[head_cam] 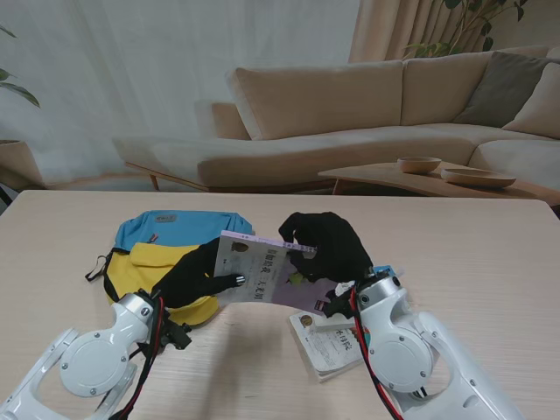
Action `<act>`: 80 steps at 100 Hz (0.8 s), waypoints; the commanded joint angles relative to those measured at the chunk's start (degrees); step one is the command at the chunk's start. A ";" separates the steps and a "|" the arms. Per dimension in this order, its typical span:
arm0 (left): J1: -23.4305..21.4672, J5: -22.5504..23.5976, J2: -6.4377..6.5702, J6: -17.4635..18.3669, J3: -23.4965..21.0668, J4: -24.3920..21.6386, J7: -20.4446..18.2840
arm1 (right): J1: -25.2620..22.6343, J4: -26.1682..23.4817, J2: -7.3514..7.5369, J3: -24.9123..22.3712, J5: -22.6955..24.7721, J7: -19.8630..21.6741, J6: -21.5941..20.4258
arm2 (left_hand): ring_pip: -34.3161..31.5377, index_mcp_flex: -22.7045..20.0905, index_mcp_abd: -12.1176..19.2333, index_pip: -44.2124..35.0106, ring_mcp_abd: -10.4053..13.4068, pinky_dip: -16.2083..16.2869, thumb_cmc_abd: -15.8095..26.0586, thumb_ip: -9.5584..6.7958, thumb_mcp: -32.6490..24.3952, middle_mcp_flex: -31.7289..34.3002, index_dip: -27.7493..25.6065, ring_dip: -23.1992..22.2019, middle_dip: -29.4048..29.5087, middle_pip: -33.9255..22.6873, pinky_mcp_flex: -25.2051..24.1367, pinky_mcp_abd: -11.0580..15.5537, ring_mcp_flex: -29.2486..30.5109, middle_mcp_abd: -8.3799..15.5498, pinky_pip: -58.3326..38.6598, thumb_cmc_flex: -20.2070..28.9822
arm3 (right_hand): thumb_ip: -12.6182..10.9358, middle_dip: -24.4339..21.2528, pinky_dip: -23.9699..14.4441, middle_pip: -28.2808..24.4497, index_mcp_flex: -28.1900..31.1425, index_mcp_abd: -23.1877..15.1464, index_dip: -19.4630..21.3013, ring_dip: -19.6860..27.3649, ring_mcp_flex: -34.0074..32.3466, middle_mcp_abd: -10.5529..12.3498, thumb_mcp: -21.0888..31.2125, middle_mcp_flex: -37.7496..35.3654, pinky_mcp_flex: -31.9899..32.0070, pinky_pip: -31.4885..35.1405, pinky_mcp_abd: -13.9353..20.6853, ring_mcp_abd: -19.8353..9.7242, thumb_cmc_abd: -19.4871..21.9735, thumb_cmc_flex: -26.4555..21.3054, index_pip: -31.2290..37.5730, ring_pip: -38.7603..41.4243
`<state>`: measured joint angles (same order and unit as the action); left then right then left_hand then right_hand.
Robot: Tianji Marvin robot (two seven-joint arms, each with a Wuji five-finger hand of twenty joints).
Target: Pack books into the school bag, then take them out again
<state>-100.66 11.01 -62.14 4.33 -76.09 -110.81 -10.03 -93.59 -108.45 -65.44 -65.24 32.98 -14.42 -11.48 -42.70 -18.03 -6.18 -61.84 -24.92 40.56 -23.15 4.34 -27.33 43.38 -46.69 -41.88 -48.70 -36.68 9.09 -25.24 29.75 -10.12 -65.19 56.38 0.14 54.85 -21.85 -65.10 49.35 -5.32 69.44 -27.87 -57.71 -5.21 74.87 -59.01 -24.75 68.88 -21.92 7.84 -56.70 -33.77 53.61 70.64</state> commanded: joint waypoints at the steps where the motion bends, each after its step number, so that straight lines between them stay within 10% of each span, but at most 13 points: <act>1: -0.05 -1.11 -0.45 0.15 -0.03 -0.46 -1.52 | -0.24 -0.68 -0.75 0.44 0.06 0.51 0.04 | -4.03 -3.57 3.51 -3.62 -2.17 0.19 2.24 1.25 4.29 5.52 -1.20 -1.32 -2.66 0.87 2.81 -3.31 4.09 0.08 -6.23 5.97 | -8.64 1.89 -0.82 -6.74 6.41 -11.17 5.15 -1.23 -3.89 1.35 7.31 -5.48 0.29 1.88 -0.65 -0.44 13.71 -12.05 12.64 3.08; 19: 0.08 -2.52 -0.69 1.40 0.04 -0.11 -0.85 | -0.38 -0.95 -0.66 0.52 0.49 0.79 1.16 | -10.14 -9.09 5.17 0.99 -3.71 4.79 7.91 -0.90 12.13 8.39 5.03 -1.38 0.87 4.22 13.96 -7.16 14.14 -2.98 -13.39 17.36 | -7.38 0.89 -0.72 -5.52 4.93 -11.73 4.51 -0.69 -3.25 1.35 5.89 -4.80 0.86 1.53 -0.76 -0.40 14.08 -11.88 11.25 1.76; 26: 0.05 -3.49 -0.86 1.69 0.02 -0.02 -0.40 | -0.32 -0.89 -0.59 0.38 0.96 0.89 1.32 | -13.14 -10.37 6.19 0.58 -3.84 5.87 8.51 -0.92 10.34 8.01 3.78 -2.53 -0.64 2.15 18.38 -7.84 16.86 -4.48 -16.24 17.57 | -3.20 -1.31 -0.33 -3.95 3.06 -11.68 2.17 0.04 -2.58 1.49 5.82 -3.90 1.58 0.60 -0.86 -0.40 13.07 -12.00 9.96 -0.85; 48: -0.35 -5.00 -1.30 2.18 -0.42 -0.05 1.06 | -0.58 -0.76 -0.21 -0.96 1.88 1.89 0.66 | -18.52 -10.40 4.83 0.11 -2.99 7.48 9.54 -0.20 7.07 7.41 -5.56 -5.90 -6.64 -3.82 24.25 -8.65 20.86 -6.72 -20.91 17.58 | 5.69 -18.55 2.52 11.02 -12.07 -9.49 -22.03 3.08 6.15 0.99 2.69 5.95 7.52 -5.23 -0.93 -2.09 9.63 -3.29 2.17 -22.62; 62: -0.77 -5.62 -1.69 2.05 -0.84 -0.26 2.53 | -1.25 -1.12 0.11 -2.42 1.46 3.49 -0.30 | -20.34 -9.96 4.46 -0.32 -2.36 9.06 10.13 0.50 5.16 7.44 -9.77 -7.85 -9.87 -5.93 24.16 -8.81 21.07 -5.39 -21.81 17.58 | 0.33 -29.50 4.72 18.47 -20.18 -1.96 -30.37 5.23 15.59 0.29 -3.69 17.32 12.33 -9.19 -0.90 -2.22 19.44 11.50 -7.03 -33.78; 80: -1.80 -6.64 -2.25 3.19 -1.99 -0.65 4.75 | -2.29 -1.41 0.32 -5.20 0.78 4.61 -1.21 | -20.69 -9.44 4.50 -0.88 -2.11 10.08 10.29 0.88 4.28 7.33 -11.46 -8.61 -11.28 -6.85 23.96 -8.78 20.98 -4.88 -21.66 17.59 | 2.94 -34.79 7.38 26.93 -27.98 2.49 -40.91 9.89 27.34 -0.86 -17.57 30.69 16.17 -13.50 0.14 -2.84 21.61 13.73 -19.88 -45.25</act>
<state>-101.62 4.98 -63.74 7.05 -77.42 -110.12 -5.07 -94.99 -109.52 -65.17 -69.76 34.25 -10.36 -12.58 -60.93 -24.23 -7.64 -55.48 -26.98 48.80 -20.62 5.23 -14.68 49.54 -50.61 -49.52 -58.49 -39.62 32.32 -32.83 48.77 -17.95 -83.27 66.72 2.52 21.50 -15.93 -40.58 24.29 -4.16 31.03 -19.56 -34.02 -5.69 60.34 -32.13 -10.26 57.31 -22.69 6.08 -36.03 -22.15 36.09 28.36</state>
